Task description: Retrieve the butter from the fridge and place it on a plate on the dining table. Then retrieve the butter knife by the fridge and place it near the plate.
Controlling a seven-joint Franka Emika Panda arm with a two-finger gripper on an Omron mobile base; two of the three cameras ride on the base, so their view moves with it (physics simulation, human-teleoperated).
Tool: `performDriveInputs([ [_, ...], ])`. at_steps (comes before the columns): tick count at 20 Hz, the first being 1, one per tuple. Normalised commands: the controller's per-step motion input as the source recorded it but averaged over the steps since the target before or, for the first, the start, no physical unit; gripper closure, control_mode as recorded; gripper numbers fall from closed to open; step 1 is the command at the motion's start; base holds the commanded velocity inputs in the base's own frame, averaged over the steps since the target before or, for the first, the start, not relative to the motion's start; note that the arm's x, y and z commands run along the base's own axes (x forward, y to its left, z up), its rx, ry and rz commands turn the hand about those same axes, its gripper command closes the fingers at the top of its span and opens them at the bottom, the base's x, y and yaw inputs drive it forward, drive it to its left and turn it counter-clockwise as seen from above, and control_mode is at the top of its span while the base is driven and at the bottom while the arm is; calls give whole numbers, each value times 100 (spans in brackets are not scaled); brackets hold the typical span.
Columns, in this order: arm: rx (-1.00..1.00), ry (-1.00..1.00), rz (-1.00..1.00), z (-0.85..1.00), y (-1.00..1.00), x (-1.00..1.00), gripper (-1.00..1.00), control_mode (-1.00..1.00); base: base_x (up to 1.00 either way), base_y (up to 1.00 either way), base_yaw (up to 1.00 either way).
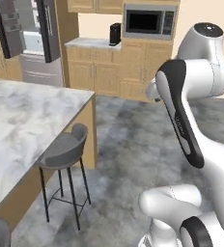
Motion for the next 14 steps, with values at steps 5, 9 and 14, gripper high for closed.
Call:
performDriveInputs([
  [5, 0, 0, 0, 0, 0, 0, -100, 100, 99, -40, -26],
  [9, 0, 0, 0, 0, 0, 0, -100, 100, 100, -45, -16],
  [14, 0, 0, 0, 0, 0, 0, -100, 100, 100, -28, 2],
])
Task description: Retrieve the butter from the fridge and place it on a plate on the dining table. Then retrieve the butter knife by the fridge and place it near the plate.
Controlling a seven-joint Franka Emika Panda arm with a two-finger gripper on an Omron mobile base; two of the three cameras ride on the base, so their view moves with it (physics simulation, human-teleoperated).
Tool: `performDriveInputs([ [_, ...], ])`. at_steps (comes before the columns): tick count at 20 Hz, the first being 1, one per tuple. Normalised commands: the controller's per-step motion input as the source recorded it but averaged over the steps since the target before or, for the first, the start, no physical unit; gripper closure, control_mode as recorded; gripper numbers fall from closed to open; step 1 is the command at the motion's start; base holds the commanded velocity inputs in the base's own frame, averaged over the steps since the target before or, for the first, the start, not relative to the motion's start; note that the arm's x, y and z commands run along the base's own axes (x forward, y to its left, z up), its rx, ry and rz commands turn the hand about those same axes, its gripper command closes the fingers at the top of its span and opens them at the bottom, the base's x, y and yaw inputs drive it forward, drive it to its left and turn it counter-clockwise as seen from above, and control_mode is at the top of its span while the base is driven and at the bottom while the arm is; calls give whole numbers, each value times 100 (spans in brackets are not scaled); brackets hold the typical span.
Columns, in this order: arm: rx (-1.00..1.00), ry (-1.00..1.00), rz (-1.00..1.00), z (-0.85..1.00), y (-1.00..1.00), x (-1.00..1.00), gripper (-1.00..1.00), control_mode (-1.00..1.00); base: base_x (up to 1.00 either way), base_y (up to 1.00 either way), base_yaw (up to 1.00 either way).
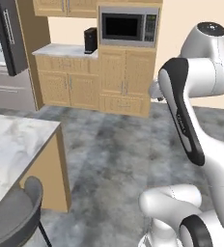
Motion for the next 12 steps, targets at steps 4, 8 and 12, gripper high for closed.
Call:
performDriveInputs([
  [4, 0, 0, 0, 0, 0, 0, -100, 100, 100, -29, 15],
  [8, 0, 0, 0, 0, 0, 0, -100, 100, 100, -43, 23],
  [12, 0, 0, 0, 0, 0, 0, -100, 100, 100, -39, 34],
])
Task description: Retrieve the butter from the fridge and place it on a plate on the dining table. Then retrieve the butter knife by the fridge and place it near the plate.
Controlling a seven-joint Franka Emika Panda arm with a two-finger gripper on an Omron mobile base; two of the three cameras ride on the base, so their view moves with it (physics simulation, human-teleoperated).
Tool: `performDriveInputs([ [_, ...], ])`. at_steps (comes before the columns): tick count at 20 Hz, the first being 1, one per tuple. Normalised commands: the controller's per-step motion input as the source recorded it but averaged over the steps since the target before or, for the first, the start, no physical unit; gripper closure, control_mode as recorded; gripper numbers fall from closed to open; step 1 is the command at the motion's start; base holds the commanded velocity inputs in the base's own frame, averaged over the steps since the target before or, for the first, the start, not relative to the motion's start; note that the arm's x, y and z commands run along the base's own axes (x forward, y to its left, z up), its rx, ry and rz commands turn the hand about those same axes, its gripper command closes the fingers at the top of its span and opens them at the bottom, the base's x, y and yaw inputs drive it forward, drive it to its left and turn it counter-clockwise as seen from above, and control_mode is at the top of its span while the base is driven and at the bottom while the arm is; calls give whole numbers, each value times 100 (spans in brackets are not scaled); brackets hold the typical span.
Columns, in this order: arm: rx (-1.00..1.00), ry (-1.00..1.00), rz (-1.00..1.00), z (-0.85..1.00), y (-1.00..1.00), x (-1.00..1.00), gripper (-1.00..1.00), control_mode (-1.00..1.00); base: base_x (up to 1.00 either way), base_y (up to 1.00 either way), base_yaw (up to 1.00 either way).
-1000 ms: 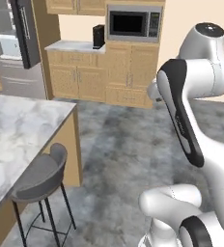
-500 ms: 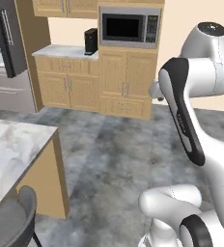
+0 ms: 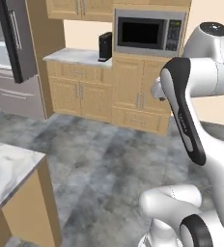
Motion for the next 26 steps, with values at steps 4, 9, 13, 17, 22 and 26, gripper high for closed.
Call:
performDriveInputs([
  [4, 0, 0, 0, 0, 0, 0, -100, 100, 100, -42, 43],
  [9, 0, 0, 0, 0, 0, 0, -100, 100, 100, -38, 46],
  [13, 0, 0, 0, 0, 0, 0, -100, 100, 100, -34, 47],
  [17, 0, 0, 0, 0, 0, 0, -100, 100, 100, -36, 48],
  [22, 0, 0, 0, 0, 0, 0, -100, 100, 100, -21, 53],
  [26, 0, 0, 0, 0, 0, 0, -100, 100, 100, -2, 62],
])
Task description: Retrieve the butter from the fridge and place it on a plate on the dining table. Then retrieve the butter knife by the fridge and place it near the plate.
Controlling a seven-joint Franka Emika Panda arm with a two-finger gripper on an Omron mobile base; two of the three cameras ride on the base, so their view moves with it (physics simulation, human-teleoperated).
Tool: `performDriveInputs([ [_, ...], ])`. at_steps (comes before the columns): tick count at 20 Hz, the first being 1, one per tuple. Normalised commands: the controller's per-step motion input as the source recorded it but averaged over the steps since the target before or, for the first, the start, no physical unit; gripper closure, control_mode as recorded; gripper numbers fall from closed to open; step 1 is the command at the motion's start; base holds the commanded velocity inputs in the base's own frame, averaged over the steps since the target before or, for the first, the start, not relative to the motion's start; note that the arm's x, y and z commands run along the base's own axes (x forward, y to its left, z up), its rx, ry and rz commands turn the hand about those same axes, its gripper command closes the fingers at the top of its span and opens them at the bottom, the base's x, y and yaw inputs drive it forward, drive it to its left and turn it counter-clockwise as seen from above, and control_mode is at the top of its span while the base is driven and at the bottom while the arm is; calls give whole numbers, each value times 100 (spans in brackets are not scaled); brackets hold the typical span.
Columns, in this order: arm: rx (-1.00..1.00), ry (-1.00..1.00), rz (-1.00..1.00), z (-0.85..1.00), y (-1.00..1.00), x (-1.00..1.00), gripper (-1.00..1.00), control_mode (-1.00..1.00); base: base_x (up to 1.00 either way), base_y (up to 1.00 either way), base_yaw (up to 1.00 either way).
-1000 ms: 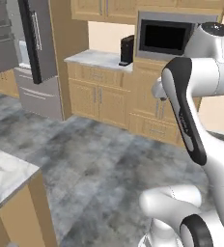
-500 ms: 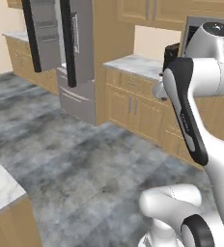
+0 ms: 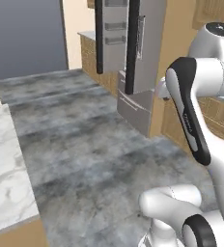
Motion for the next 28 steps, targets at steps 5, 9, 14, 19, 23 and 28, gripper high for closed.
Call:
performDriveInputs([
  [5, 0, 0, 0, 0, 0, 0, -100, 100, 100, -12, 55],
  [9, 0, 0, 0, 0, 0, 0, -100, 100, 100, -13, 44],
  [14, 0, 0, 0, 0, 0, 0, -100, 100, 100, -21, 31],
  [19, 0, 0, 0, 0, 0, 0, -100, 100, 100, -36, 19],
  [23, 0, 0, 0, 0, 0, 0, -100, 100, 100, -50, 9],
  [28, 0, 0, 0, 0, 0, 0, -100, 100, 100, -38, 4],
])
